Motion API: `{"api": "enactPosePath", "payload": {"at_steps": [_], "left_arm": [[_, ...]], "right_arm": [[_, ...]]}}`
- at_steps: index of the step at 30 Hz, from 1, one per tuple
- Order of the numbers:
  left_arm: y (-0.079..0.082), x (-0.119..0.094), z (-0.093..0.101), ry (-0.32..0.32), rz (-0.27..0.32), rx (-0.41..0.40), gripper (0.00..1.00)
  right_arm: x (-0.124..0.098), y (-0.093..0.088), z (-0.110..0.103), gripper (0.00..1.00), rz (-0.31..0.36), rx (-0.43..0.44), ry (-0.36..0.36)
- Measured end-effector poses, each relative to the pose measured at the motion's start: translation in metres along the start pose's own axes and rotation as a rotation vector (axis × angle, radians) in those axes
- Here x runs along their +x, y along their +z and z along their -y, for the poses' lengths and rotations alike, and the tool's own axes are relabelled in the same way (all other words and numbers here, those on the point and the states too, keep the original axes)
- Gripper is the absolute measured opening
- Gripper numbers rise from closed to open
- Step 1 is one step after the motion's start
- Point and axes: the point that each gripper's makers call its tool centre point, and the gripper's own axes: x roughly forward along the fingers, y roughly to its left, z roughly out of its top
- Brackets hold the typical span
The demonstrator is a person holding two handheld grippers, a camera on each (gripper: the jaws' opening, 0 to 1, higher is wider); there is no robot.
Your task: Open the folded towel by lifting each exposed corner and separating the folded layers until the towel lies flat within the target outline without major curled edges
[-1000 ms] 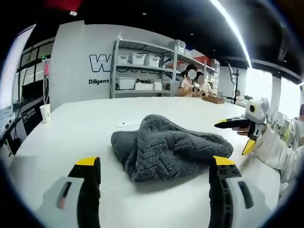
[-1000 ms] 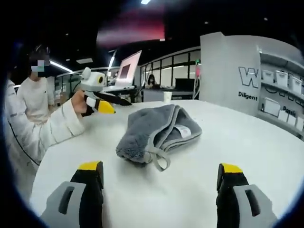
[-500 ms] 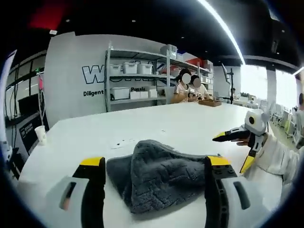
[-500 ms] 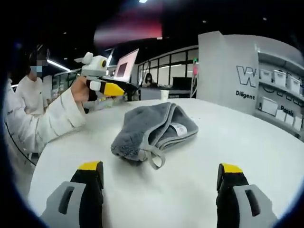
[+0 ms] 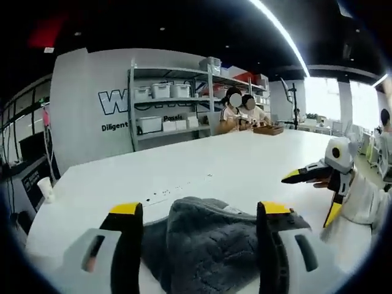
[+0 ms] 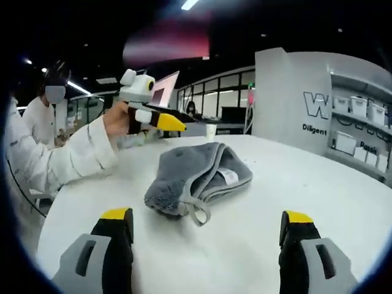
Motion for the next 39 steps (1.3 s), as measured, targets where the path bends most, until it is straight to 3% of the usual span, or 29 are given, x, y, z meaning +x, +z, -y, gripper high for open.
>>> {"api": "enactPosePath", "payload": {"at_steps": [6, 16, 39], "left_arm": [[-0.004, 0.014, 0.001, -0.007, -0.022, 0.04, 0.69], [-0.016, 0.035, -0.005, -0.021, -0.039, -0.007, 0.61], [-0.04, 0.052, -0.016, -0.075, -0.084, -0.063, 0.56]], "right_arm": [[-0.001, 0.002, -0.001, 0.99, 0.005, -0.005, 0.0], [-0.001, 0.001, 0.0, 0.99, -0.001, -0.009, 0.002], [0.003, -0.007, -0.002, 0.99, -0.041, -0.023, 0.01]]}}
